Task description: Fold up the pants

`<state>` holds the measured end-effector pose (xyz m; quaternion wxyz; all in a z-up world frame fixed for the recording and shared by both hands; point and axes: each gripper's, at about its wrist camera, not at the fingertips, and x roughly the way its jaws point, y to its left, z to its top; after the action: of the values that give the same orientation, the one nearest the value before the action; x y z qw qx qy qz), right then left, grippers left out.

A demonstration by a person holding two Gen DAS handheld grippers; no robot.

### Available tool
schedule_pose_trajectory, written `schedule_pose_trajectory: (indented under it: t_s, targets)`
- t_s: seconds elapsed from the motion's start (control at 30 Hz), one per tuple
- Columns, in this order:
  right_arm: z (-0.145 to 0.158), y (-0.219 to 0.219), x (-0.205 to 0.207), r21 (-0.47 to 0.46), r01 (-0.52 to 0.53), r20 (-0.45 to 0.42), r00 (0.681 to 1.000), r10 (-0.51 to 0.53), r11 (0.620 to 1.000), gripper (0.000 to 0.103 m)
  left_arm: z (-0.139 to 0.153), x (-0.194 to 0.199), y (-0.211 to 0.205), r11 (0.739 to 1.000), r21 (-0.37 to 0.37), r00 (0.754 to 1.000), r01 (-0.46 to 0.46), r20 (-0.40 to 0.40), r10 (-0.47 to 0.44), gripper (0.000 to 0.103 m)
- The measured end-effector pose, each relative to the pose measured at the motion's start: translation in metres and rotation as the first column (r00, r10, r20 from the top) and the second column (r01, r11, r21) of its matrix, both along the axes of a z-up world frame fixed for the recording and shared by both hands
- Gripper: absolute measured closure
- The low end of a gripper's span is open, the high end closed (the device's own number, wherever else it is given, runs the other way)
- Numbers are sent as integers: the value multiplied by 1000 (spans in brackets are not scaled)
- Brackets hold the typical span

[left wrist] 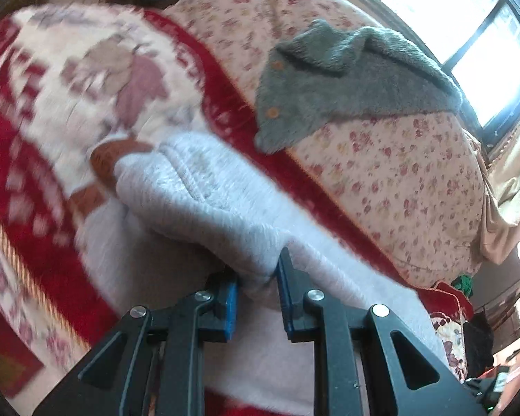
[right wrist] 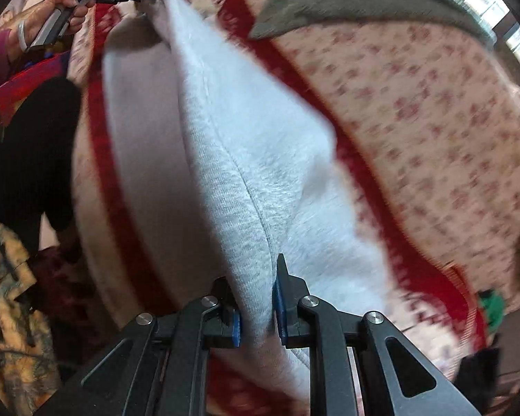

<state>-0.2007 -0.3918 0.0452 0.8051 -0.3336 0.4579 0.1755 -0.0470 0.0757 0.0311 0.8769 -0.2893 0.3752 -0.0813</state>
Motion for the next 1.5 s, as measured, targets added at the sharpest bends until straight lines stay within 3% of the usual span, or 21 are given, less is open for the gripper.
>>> schedule_pose_trajectory:
  t_s: [0.1, 0.3, 0.43, 0.5, 0.57, 0.63, 0.7, 0.77, 0.87, 1.0, 1.1, 1.27, 1.5]
  targets:
    - [-20, -1, -6, 7, 11, -38, 999, -11, 1000, 88, -10, -10, 3, 1000, -16, 1000, -3, -13, 3, 83]
    - [-6, -7, -21, 85, 39, -74, 997, -33, 996, 88, 1, -41, -3, 998, 61, 997, 14, 80, -19, 83]
    - [-35, -1, -27, 65, 15, -117, 993, -7, 998, 87, -31, -39, 2, 998, 55, 1000, 13, -10, -13, 80]
    - [-48, 0, -23, 62, 20, -136, 991, -12, 998, 86, -39, -40, 3, 997, 78, 1000, -4, -31, 7, 71]
    - [-55, -1, -20, 73, 32, -150, 988, -21, 997, 82, -38, -44, 1, 989, 149, 999, -22, -25, 26, 48]
    - [-52, -3, -19, 88, 34, -156, 988, -20, 996, 81, -34, -49, 1, 980, 194, 999, -42, -15, 45, 32]
    - [-45, -5, -18, 111, 40, -175, 984, -20, 993, 76, -32, -53, 8, 985, 167, 998, -54, -10, 57, 31]
    - [-37, -5, -15, 147, 61, -212, 977, -29, 987, 62, -31, -52, 14, 988, 133, 997, -71, -27, 75, 23]
    - [-20, 4, -11, 236, 53, -241, 970, 6, 970, 46, -25, -53, 24, 991, 84, 994, -104, -25, 107, 22]
    - [8, 19, -1, 368, 20, -245, 967, 76, 929, 36, -14, -53, 38, 988, 49, 989, -147, 5, 147, 14]
    - [25, 41, 20, 396, -27, -177, 979, 105, 918, 33, -13, -45, 51, 983, 19, 983, -185, 0, 185, 14]
    - [44, 99, 94, 417, -84, -21, 995, 102, 905, 22, -29, -20, 66, 978, -47, 978, -201, -68, 198, 13]
    - [30, 202, 219, 477, -62, -78, 991, 112, 877, 18, -35, 0, 75, 974, -43, 973, -221, -71, 218, 14]
